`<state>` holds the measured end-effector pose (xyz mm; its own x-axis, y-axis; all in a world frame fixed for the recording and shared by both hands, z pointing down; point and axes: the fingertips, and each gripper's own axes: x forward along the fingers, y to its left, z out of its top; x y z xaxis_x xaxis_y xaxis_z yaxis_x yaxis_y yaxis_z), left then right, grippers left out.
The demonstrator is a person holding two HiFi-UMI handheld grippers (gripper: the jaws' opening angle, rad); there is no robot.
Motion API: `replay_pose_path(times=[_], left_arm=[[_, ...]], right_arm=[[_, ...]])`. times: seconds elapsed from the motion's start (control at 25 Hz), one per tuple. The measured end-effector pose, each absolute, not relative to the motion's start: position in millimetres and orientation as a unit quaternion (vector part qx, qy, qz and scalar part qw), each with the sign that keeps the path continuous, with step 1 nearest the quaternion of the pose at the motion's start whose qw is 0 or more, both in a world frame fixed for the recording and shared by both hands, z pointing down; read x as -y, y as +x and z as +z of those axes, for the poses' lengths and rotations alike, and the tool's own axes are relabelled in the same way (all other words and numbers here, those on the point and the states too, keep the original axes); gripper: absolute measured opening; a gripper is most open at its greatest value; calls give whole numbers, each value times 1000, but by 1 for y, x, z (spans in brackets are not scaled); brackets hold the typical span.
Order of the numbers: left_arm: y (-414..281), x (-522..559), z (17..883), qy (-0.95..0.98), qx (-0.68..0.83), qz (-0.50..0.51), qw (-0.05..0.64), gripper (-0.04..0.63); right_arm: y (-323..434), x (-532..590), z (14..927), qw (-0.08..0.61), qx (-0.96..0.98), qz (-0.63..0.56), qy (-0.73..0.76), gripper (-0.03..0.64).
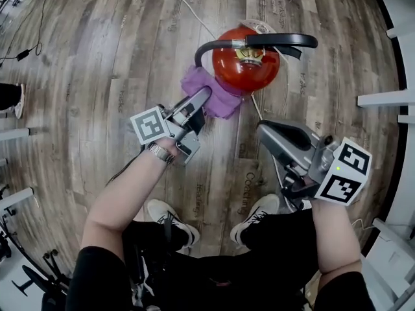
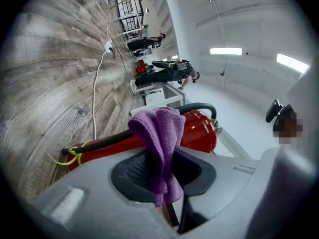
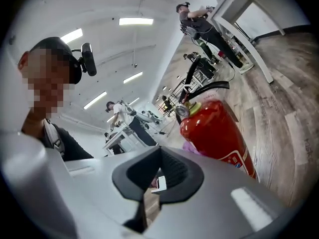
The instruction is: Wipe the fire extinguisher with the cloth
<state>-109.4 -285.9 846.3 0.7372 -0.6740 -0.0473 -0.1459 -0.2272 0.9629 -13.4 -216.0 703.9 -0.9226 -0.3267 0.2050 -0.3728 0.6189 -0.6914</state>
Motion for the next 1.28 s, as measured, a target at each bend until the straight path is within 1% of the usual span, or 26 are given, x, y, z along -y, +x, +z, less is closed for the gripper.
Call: replay_pose_path(times=[0.16,0.24,0.4,0.52,0.68,0.84,1.0,1.28], left_arm=[[-95,279,896,731,287,-223,577,89],[-95,272,938,712,322,-198,592,89],[-99,265,1009,663,378,-185,620,89],[-99,263,1050,645,408,-159,626,89],[-100,263,1080,640,430,-134,623,91],[-100,264,1083,642,432,-133,620,91],[-95,263,1060,655,406,-142,622,89],[-87,265,961,727,343,-130,580,89]], right_arm=[[-12,221,705,31,899,387,200,3],[-11,223,701,24,901,384,202,3],[-7,224,694,19,904,372,210,3],[-4,226,689,17,904,367,218,3],[0,224,687,16,905,364,222,3],[-3,221,685,20,907,360,220,3],[-4,225,681,20,909,348,228,3],[11,252,665,-55,884,360,292,3]])
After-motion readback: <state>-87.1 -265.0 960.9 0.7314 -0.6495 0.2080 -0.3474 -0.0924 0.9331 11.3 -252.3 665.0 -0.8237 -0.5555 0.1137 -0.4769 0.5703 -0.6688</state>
